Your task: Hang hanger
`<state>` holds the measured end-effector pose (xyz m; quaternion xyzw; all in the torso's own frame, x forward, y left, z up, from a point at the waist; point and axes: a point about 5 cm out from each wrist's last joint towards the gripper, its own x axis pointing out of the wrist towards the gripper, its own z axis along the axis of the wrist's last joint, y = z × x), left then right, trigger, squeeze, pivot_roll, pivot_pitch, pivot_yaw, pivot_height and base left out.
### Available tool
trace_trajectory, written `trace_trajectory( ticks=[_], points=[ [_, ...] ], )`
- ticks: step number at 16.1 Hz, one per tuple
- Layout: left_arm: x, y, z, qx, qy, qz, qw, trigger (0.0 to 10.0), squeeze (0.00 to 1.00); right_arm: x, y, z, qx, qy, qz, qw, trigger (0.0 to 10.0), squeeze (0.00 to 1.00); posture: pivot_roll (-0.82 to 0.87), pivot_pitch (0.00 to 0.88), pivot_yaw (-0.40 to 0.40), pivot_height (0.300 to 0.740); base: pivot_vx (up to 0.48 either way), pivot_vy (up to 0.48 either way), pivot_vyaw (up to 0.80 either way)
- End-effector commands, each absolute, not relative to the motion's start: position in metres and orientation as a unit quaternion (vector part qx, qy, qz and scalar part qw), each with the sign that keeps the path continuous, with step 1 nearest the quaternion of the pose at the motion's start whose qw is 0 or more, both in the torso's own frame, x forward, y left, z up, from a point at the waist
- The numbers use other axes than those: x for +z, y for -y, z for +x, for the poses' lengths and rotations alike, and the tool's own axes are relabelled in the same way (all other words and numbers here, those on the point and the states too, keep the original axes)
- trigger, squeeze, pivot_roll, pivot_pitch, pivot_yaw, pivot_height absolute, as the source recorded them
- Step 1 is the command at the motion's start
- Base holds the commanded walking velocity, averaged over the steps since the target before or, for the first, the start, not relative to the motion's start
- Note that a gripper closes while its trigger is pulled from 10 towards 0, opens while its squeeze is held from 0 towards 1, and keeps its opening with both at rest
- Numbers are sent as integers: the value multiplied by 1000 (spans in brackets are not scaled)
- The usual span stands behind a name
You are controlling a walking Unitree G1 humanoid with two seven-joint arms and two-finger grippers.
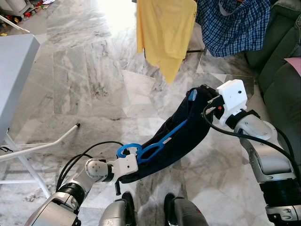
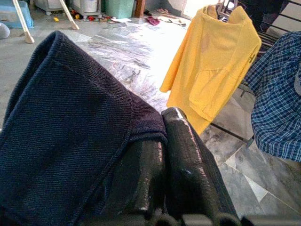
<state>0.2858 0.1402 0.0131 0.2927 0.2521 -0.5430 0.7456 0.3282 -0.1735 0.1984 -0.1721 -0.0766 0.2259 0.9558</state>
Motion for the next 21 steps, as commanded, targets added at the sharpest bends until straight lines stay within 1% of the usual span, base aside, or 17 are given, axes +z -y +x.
trace_trajectory(
  ticks=[1, 2, 3, 4, 6, 9, 11, 12, 13, 14, 15, 16, 17, 18, 21],
  points=[
    [-4, -153, 269, -549, -303, 302, 718, 0, 0, 223, 170, 327, 224, 129, -180, 949, 0, 0, -222, 242, 60, 740, 0, 0, 0],
    [3, -132, 278, -550, -274, 298, 730, 0, 0, 212, 144, 323, 280, 117, -167, 938, 0, 0, -223, 236, 68, 740, 0, 0, 0],
    [16, -104, 291, -549, -231, 281, 753, 0, 0, 198, 115, 316, 340, 99, -150, 923, 0, 0, -224, 235, 68, 740, 0, 0, 0],
    [17, -104, 292, -550, -230, 283, 752, 0, 0, 198, 121, 319, 319, 100, -157, 929, 0, 0, -224, 235, 68, 740, 0, 0, 0],
    [20, -101, 295, -549, -224, 283, 754, 0, 0, 197, 123, 320, 315, 98, -166, 929, 0, 0, -224, 235, 68, 740, 0, 0, 0],
    [30, -91, 303, -538, -193, 269, 775, 0, 0, 191, 116, 315, 342, 85, -163, 922, 0, 0, -228, 233, 71, 740, 0, 0, 0],
    [35, -88, 308, -516, -175, 270, 794, 0, 0, 184, 111, 310, 369, 70, -169, 911, 0, 0, -226, 232, 69, 740, 0, 0, 0],
    [40, -87, 313, -493, -160, 266, 813, 0, 0, 180, 108, 304, 398, 57, -170, 900, 0, 0, -226, 232, 69, 740, 0, 0, 0],
    [43, -87, 317, -480, -152, 259, 824, 0, 0, 176, 108, 301, 413, 46, -177, 892, 0, 0, -227, 230, 65, 740, 0, 0, 0],
    [44, -86, 318, -476, -149, 258, 828, 0, 0, 175, 108, 300, 417, 41, -181, 890, 0, 0, -227, 230, 65, 740, 0, 0, 0],
    [47, -87, 320, -466, -137, 262, 834, 0, 0, 168, 113, 298, 426, 17, -206, 881, 0, 0, -226, 229, 65, 740, 0, 0, 0],
    [48, -87, 321, -465, -134, 267, 833, 0, 0, 165, 118, 299, 418, 6, -222, 881, 1451, 0, -226, 229, 65, 740, 0, 0, 0],
    [48, -87, 320, -468, -133, 273, 830, 0, 0, 164, 131, 308, 370, -4, -248, 896, 10000, 35, -226, 230, 67, 740, 0, 0, 0],
    [47, -87, 320, -470, -133, 274, 828, 0, 0, 165, 139, 314, 338, -1, -261, 904, 10000, 1000, -225, 232, 68, 740, 0, 0, 0],
    [46, -88, 318, -476, -131, 287, 821, 0, 0, 165, 149, 316, 315, -3, -291, 904, 10000, 1000, -226, 235, 72, 740, 0, 0, 0]
  ],
)
